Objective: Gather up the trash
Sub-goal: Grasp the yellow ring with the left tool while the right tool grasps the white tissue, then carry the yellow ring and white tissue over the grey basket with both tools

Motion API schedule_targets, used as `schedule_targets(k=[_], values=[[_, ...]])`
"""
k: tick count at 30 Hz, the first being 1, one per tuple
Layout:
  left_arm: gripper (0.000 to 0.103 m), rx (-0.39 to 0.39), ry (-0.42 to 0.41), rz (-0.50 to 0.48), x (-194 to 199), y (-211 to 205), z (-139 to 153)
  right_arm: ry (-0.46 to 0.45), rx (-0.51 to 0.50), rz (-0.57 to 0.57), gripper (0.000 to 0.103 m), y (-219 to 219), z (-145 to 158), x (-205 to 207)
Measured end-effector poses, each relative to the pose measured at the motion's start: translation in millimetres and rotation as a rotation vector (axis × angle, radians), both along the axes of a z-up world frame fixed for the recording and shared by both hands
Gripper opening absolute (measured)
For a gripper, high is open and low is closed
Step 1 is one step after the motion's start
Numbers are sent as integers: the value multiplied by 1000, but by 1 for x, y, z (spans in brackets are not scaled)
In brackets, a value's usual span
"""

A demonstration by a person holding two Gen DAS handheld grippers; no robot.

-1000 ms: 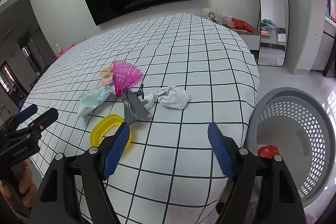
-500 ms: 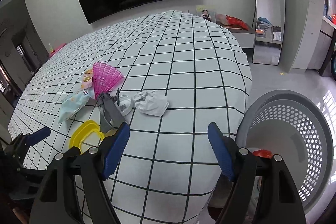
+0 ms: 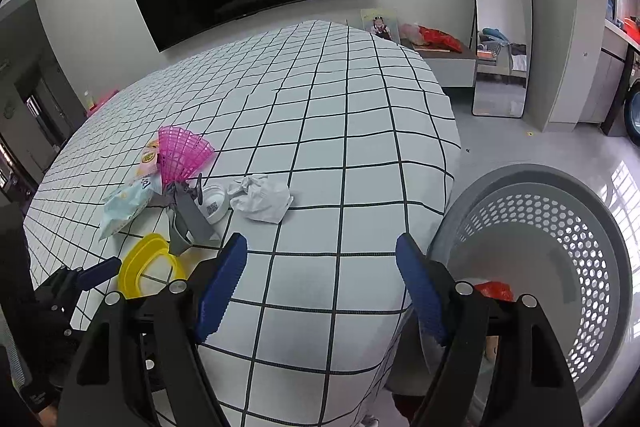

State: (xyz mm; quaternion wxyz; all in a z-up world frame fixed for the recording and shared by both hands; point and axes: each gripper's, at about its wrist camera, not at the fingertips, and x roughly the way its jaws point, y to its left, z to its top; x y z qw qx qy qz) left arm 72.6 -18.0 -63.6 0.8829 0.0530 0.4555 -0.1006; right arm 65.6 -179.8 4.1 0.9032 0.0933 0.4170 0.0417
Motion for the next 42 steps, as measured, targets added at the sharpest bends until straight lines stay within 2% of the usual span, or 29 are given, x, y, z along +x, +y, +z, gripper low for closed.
schedule_targets(k=[5, 8, 14, 21, 33, 38, 42], values=[[86, -7, 7, 5, 2, 3, -1, 12, -6, 14, 73, 5, -4, 7], [74, -9, -2, -1, 1, 5, 2, 19, -10, 25, 73, 9, -6, 10], [72, -3, -20, -7, -5, 8, 5, 43, -35, 56, 73, 18, -10, 22], [72, 16, -78, 25, -16, 21, 23, 66, -55, 93, 73, 31, -11, 45], [72, -9, -127, 56, -20, 39, 43, 109, -116, 104, 72, 51, -23, 79], [72, -26, -123, 51, -23, 43, 42, 118, -149, 106, 52, 56, -28, 78], [72, -36, -126, 44, -24, 46, 44, 117, -143, 93, 24, 54, -26, 71]])
